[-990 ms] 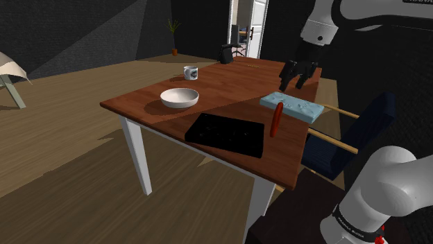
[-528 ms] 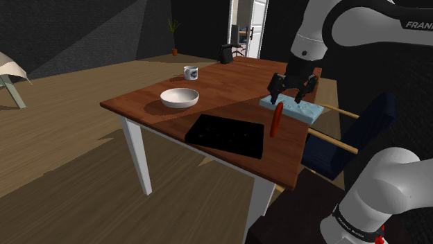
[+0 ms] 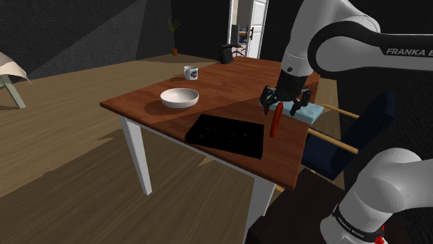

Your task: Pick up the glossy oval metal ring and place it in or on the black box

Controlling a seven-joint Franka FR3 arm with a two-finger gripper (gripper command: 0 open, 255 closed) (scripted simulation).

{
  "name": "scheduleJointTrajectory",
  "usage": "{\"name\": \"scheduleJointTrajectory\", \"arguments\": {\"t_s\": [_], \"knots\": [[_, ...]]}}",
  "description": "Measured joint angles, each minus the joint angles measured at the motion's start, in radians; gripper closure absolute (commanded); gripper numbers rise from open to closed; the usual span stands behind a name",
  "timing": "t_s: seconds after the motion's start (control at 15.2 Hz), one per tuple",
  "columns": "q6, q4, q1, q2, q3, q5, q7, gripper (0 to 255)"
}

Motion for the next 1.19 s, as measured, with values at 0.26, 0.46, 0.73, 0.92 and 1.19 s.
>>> {"name": "scheduleJointTrajectory", "arguments": {"t_s": [0.26,0.46,0.73,0.92,1.19], "knots": [[0.032,-0.030,0.000,0.002,0.004,0.002,0.001,0],[0.034,-0.032,0.000,0.002,0.004,0.002,0.001,0],[0.035,-0.032,0.000,0.002,0.004,0.002,0.001,255],[0.035,-0.032,0.000,0.002,0.004,0.003,0.001,255],[0.035,-0.032,0.000,0.002,0.004,0.003,0.001,255]]}}
